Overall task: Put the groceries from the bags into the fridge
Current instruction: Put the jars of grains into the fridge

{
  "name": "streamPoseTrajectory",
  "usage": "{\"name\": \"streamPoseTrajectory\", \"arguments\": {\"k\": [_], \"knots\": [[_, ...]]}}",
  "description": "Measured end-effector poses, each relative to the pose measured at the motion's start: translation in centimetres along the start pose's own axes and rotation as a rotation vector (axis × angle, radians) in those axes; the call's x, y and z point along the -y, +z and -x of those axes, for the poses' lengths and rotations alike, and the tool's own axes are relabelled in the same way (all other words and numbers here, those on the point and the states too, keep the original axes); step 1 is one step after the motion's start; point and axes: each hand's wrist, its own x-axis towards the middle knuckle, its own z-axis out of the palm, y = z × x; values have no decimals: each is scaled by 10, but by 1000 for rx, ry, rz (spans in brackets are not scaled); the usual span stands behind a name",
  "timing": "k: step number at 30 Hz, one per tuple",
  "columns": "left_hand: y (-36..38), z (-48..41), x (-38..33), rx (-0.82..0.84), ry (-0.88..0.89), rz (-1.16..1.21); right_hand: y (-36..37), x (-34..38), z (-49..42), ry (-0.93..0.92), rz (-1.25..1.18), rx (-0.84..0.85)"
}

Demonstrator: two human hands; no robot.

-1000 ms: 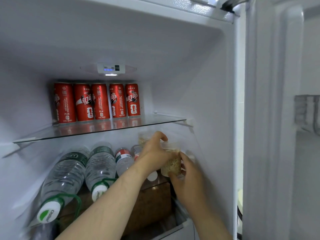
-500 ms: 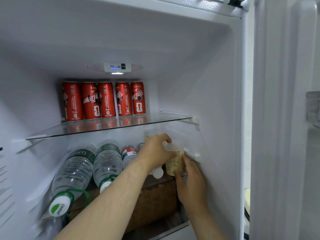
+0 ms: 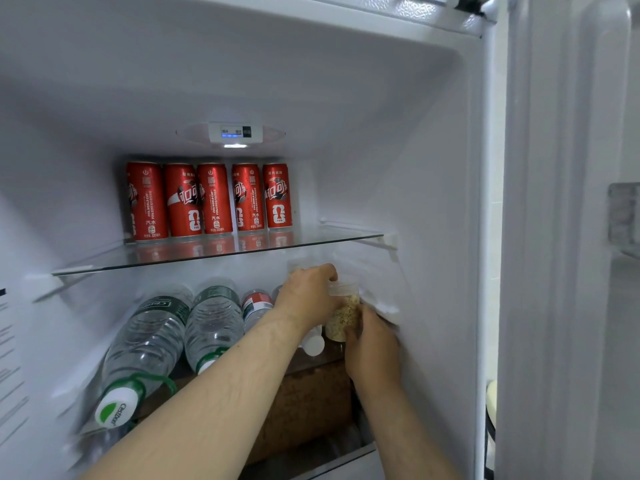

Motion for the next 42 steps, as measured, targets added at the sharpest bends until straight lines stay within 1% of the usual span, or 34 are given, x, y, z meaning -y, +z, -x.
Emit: {"name": "streamPoseTrajectory", "arguments": {"k": [5,7,9,11,13,16,20,23,27,28,30,33,36,39,41,42], "knots": [[2,0,-4,9,-4,-39,-3,5,-1,4,-1,-6],[2,3,-3,36,-16,-19,-10,6,4,-2,-21,2],[-3,10,-3,24,-29,18,-19,11,11,-4,-79,-9],[-11,22,-3,-38,-66,68,-28,15,18,17,-92,-9],[-20,45,-4,-120,-86,142,-36,18,27,45,-46,-7],[-29,92,-9,-209,-84,217,-47,28,47,39,-12,69],[-22,147,-7,-300,-111,159,-57,31,68,8,-10,185],[-7,181,3,-360,-115,130,-59,25,87,-87,14,223],[10,223,14,-298,-158,91,-57,11,120,-171,-16,211],[12,235,16,-273,-204,97,-60,9,127,-167,-29,235],[14,259,17,-181,-279,101,-67,3,146,-152,-67,356],[17,295,11,-16,-295,121,-83,-6,171,-157,-98,453],[20,325,10,15,-298,158,-101,-14,195,-131,-93,522],[22,342,5,31,-341,206,-120,-25,211,-160,-83,576],[24,349,-3,30,-324,257,-134,-28,218,-152,-48,645],[25,352,-6,40,-315,278,-140,-31,222,-129,-45,650]]}}
